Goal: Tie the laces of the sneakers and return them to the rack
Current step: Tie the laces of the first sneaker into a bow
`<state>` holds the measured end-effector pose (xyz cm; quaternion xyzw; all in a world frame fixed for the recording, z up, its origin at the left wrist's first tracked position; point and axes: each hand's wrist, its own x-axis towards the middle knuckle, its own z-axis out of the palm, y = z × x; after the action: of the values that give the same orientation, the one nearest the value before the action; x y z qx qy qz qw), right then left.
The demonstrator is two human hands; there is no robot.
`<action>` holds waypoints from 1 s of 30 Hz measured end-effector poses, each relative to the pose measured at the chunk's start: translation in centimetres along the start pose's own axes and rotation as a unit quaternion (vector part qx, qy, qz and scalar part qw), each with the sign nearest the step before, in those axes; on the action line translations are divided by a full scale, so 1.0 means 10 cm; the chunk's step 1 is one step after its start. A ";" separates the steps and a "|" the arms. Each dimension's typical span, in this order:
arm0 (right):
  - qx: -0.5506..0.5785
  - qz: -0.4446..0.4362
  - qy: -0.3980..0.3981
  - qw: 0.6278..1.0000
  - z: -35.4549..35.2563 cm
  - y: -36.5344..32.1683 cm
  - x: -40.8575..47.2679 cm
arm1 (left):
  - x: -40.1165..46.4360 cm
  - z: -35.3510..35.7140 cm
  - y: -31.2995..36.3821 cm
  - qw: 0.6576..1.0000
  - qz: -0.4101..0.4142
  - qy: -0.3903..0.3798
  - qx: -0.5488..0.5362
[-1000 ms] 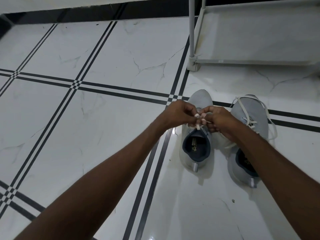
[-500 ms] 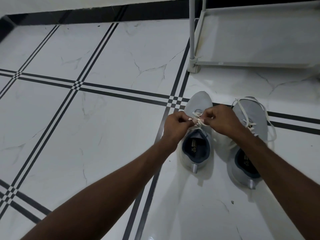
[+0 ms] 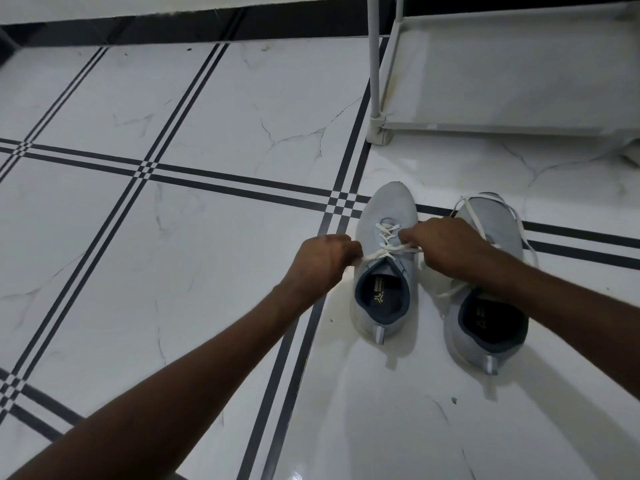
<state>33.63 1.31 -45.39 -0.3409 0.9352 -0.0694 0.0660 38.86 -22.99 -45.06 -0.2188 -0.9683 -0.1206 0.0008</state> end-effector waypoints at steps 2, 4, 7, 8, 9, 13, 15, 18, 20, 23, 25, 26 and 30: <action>-0.010 -0.040 0.011 0.999 0.01 0.03 -0.03 | -0.05 0.05 -0.03 0.999 0.016 -0.004 0.050; -0.013 -0.055 0.016 0.998 0.03 0.07 -0.07 | -0.09 0.10 -0.04 0.997 0.010 -0.014 0.075; -0.043 -0.056 0.015 0.997 0.07 0.10 -0.10 | -0.15 0.13 -0.09 0.996 -0.009 -0.036 0.084; -0.050 -0.059 0.013 0.997 0.10 0.11 -0.10 | -0.17 0.12 -0.12 0.996 -0.013 -0.043 0.082; -0.057 -0.063 0.011 0.996 0.14 0.11 -0.11 | -0.19 0.12 -0.15 0.996 -0.013 -0.044 0.081; -0.081 -0.067 0.016 0.994 0.23 0.16 -0.16 | -0.30 0.11 -0.13 0.997 0.024 -0.019 0.070; -0.090 -0.066 0.012 0.994 0.23 0.16 -0.17 | -0.37 0.12 -0.10 0.996 0.034 -0.024 0.075; -0.085 -0.049 -0.018 0.995 0.21 0.11 -0.15 | -0.41 0.13 -0.11 0.997 0.033 -0.040 0.062; -0.090 -0.044 -0.042 0.994 0.20 0.06 -0.12 | -0.40 0.12 -0.16 0.998 0.014 -0.051 0.041; -0.052 -0.012 -0.068 0.996 0.15 0.00 -0.07 | -0.31 0.08 -0.24 0.996 -0.060 -0.070 0.001; 0.026 0.020 -0.071 0.997 0.10 0.00 -0.03 | -0.25 0.07 -0.22 0.992 -0.109 -0.012 -0.055; 0.071 0.032 -0.069 0.995 0.08 0.00 -0.01 | -0.21 0.07 -0.18 0.989 -0.117 0.008 -0.086; 0.174 0.054 -0.051 0.982 0.02 -0.15 0.06 | -0.05 0.08 0.14 0.992 -0.062 -0.009 -0.113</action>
<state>34.18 -0.25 -45.32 -0.2768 0.9212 -0.2095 0.1756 39.96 -21.80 -45.54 -0.1584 -0.9601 -0.2271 -0.0404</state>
